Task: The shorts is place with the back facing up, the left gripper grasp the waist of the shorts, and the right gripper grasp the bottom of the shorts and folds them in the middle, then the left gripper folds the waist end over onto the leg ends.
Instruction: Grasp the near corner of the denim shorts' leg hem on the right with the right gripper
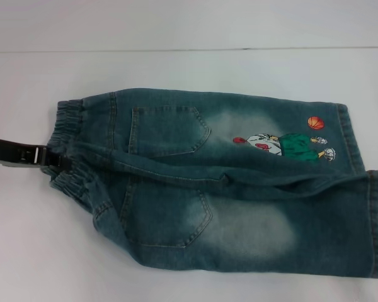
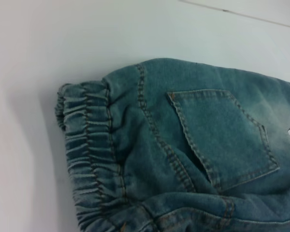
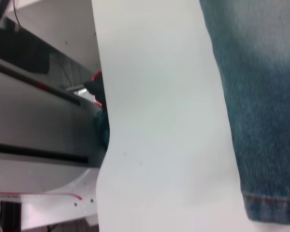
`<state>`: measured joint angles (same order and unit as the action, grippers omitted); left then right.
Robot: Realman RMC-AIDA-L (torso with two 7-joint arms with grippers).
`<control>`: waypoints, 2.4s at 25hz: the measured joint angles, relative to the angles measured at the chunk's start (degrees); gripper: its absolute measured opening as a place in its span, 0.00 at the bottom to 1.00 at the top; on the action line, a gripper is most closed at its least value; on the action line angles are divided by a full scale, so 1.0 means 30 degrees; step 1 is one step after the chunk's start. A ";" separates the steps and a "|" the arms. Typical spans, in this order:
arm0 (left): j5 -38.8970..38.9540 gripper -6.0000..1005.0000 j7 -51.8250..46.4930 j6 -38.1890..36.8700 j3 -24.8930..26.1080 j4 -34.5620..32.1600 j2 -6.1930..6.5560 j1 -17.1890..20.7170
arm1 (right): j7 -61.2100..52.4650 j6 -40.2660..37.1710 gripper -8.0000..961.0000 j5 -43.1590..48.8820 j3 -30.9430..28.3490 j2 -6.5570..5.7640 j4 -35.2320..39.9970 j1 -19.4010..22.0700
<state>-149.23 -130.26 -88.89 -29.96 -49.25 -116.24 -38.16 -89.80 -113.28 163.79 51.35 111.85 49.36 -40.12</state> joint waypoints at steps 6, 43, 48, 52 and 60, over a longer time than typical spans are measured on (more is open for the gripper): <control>0.0000 0.04 -0.0049 -0.0124 -0.0015 -0.0057 -0.0010 -0.0112 | -0.0364 0.0549 0.80 0.0388 0.0465 0.0239 -0.0011 -0.0209; -0.0114 0.04 0.0122 0.0047 -0.0060 0.0128 -0.0071 -0.0128 | 0.0322 0.2210 0.76 -0.0559 0.0955 0.1125 -0.1153 -0.1158; -0.0116 0.04 0.0159 0.0056 -0.0062 0.0130 -0.0092 -0.0105 | 0.0586 0.2959 0.71 -0.0583 0.0876 0.1313 -0.1193 -0.1159; -0.0124 0.04 0.0166 0.0079 -0.0062 0.0130 -0.0121 -0.0089 | 0.0876 0.3031 0.62 -0.0665 0.0716 0.1329 -0.1209 -0.1159; -0.0041 0.04 0.0177 0.0127 -0.0061 0.0130 -0.0130 -0.0055 | 0.1274 0.3180 0.27 -0.0692 0.0722 0.1435 -0.1252 -0.1074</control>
<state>-149.36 -129.73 -88.51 -30.15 -48.86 -116.63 -38.32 -85.97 -103.74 161.71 53.51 116.16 45.61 -43.34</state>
